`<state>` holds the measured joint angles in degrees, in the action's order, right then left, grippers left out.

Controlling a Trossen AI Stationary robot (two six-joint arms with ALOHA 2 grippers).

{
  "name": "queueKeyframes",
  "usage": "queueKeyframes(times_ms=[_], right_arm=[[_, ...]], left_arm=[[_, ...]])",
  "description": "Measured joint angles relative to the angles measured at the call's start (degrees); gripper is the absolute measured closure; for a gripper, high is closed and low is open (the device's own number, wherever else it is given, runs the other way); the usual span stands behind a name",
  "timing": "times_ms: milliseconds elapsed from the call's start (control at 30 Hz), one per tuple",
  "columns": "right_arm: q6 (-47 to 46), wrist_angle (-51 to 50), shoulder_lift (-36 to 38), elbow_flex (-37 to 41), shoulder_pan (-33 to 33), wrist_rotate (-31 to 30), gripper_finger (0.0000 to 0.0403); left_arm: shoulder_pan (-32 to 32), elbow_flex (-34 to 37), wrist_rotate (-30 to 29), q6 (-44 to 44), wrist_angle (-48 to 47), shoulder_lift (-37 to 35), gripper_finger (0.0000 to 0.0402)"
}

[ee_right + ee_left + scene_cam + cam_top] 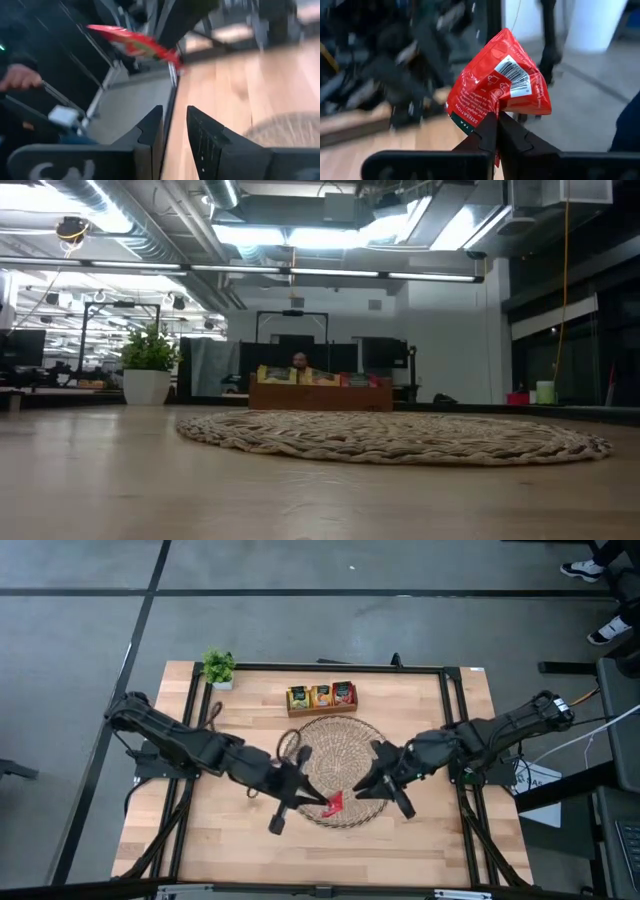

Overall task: Pick & Place Tea
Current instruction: Put the red tea bag into the right of the wooden organizer

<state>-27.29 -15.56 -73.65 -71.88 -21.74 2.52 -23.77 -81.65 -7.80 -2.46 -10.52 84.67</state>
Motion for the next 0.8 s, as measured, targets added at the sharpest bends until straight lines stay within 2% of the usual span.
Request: queueKeyframes(times_ms=[167, 333, 533, 667, 800], right_arm=[[2.4, 10.1, 0.0, 0.0, 1.2, 0.1, 0.0315], [2.8, 16.6, 0.0, 0.0, 1.7, 1.5, 0.0315], [4.2, 25.2, 0.0, 0.0, 1.8, 1.7, 0.0315], [5.4, 31.3, 0.0, 0.0, 1.7, 2.7, 0.0315], [5.4, 32.7, 0.0, 0.0, 1.7, 3.2, 0.0301]], left_arm=[[0.3, 0.0, 3.0, -1.2, 7.5, -1.4, 0.0397], [0.3, 0.0, 3.4, -2.7, 12.5, -2.5, 0.0398], [0.6, 0.0, 7.1, -4.7, 20.6, -3.1, 0.0398], [1.3, 0.0, 8.7, -4.8, 22.3, -3.1, 0.0397], [2.3, 0.0, 9.2, -4.8, 22.7, -3.1, 0.0398]])
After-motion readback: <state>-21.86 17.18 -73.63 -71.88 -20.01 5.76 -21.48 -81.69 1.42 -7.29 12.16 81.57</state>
